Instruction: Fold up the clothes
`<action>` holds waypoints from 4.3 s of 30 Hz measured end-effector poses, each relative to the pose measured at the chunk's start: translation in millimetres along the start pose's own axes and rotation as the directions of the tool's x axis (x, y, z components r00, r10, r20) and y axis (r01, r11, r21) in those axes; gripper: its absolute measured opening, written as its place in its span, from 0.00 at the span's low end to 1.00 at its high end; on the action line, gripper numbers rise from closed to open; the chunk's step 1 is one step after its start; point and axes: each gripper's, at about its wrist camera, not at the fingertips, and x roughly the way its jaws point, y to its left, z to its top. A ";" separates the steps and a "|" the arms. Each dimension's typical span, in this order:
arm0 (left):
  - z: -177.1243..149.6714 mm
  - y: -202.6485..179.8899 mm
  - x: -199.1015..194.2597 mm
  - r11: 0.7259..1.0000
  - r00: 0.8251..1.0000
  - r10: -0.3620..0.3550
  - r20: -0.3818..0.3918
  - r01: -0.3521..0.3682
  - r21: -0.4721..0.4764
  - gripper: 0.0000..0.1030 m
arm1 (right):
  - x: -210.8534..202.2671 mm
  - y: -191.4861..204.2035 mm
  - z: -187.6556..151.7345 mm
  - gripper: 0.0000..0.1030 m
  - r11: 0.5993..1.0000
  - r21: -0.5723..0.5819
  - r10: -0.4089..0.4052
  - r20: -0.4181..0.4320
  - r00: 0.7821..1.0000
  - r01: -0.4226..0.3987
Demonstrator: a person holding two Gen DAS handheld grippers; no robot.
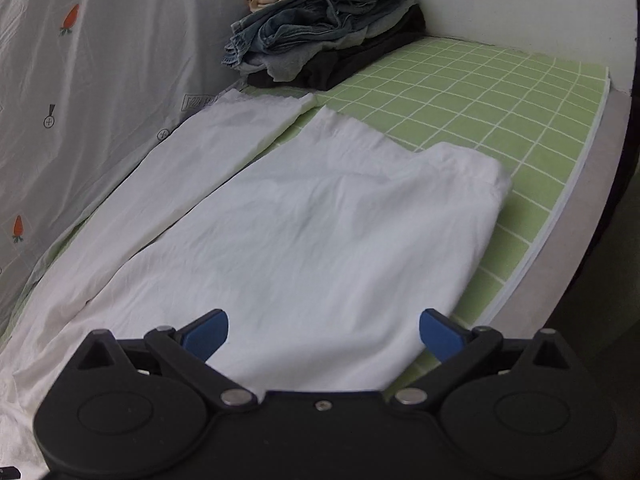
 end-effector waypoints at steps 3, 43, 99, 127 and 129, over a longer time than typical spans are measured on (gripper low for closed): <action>-5.8 -6.6 0.3 1.000 1.000 0.001 -0.011 -0.001 0.007 1.00 | 5.8 -16.3 3.4 1.00 0.999 0.041 -0.011 -0.013 1.000 0.011; 38.2 192.2 51.6 0.916 0.990 0.127 -0.067 -0.143 -0.374 0.99 | 31.2 80.7 -19.1 1.00 0.951 -0.129 -0.291 -0.060 0.955 0.281; 265.8 137.7 56.7 0.849 0.937 0.268 0.226 -0.119 -0.514 0.16 | 144.3 305.1 196.4 0.07 0.914 -0.392 0.007 0.266 0.964 0.102; 221.8 -10.6 118.1 0.998 0.996 0.018 0.092 -0.013 -0.054 0.82 | 188.0 199.6 135.1 0.88 0.928 -0.119 -0.336 0.138 0.932 0.352; 210.0 -30.0 113.4 1.000 0.996 0.005 0.084 -0.007 0.022 0.82 | 193.0 197.0 136.5 0.70 0.943 -0.114 -0.301 0.120 0.946 0.314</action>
